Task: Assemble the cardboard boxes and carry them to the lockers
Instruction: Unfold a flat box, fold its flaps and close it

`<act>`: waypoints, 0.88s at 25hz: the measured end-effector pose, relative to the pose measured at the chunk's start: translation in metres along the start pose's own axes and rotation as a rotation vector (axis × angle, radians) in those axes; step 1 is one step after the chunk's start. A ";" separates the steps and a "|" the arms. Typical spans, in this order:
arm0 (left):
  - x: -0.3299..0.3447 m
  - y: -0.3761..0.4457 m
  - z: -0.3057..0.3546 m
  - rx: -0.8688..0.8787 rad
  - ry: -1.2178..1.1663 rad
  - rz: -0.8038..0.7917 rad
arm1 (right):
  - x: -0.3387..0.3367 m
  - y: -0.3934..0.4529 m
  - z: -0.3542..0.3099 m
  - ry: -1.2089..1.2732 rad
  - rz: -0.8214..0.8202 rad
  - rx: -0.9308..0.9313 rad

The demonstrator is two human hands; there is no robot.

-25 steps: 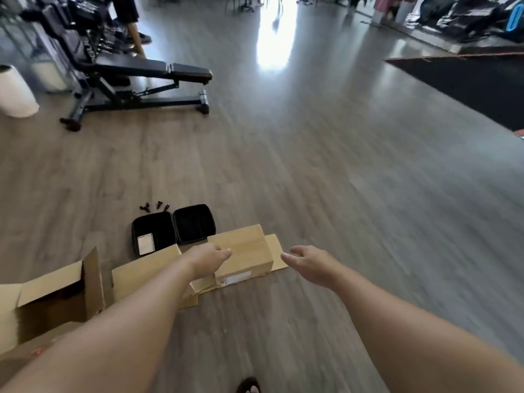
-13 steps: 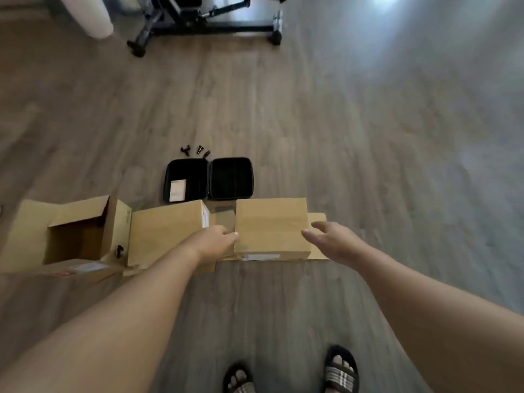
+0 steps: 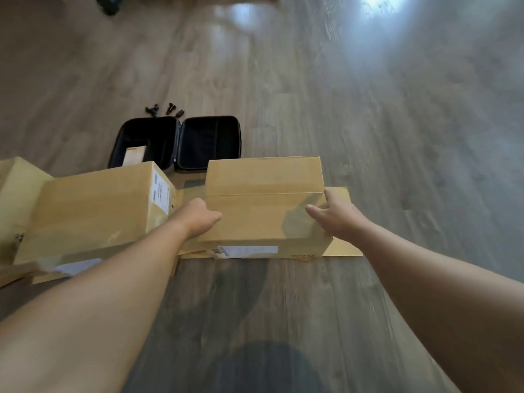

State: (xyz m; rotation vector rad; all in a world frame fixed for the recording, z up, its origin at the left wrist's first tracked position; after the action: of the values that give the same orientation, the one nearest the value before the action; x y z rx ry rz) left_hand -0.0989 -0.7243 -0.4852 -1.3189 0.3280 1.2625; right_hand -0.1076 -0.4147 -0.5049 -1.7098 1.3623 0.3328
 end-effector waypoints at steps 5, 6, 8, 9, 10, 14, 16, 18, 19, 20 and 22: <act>0.029 0.036 -0.005 -0.014 -0.185 0.162 | 0.022 0.043 0.017 0.035 0.140 0.086; 0.031 0.038 -0.005 -0.020 -0.195 0.183 | 0.022 0.046 0.016 0.039 0.153 0.097; 0.032 0.039 -0.004 -0.011 -0.185 0.207 | 0.021 0.047 0.017 0.048 0.171 0.103; 0.033 0.039 -0.003 0.005 -0.177 0.216 | 0.019 0.046 0.019 0.051 0.181 0.104; 0.033 0.040 0.000 0.030 -0.172 0.226 | 0.015 0.045 0.021 0.048 0.198 0.104; 0.039 0.044 0.022 0.160 -0.193 0.292 | -0.016 0.042 0.036 0.076 0.293 0.077; 0.042 0.043 0.040 0.198 -0.221 0.320 | -0.035 0.038 0.047 0.090 0.366 0.063; 0.043 0.039 0.058 0.227 -0.246 0.349 | -0.049 0.030 0.059 0.115 0.435 0.047; 0.044 0.036 0.066 0.237 -0.258 0.370 | -0.053 0.026 0.063 0.121 0.470 0.022; 0.046 0.033 0.073 0.250 -0.271 0.387 | -0.055 0.021 0.066 0.122 0.507 0.000; 0.054 0.029 0.082 0.302 -0.300 0.393 | -0.056 0.013 0.076 0.131 0.597 -0.002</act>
State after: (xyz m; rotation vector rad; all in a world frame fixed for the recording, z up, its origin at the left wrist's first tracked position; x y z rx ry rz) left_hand -0.1395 -0.6363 -0.5181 -0.8153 0.5575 1.6425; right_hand -0.1160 -0.3207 -0.5156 -1.3101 1.9593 0.5593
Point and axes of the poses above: each hand's wrist, its own y-axis towards the middle knuckle, its own x-axis out of the palm, z = x × y, the point moved 4 cm from there along y, towards the middle knuckle, and after that the axes turned 1 degree about z, right-handed, at the moved point
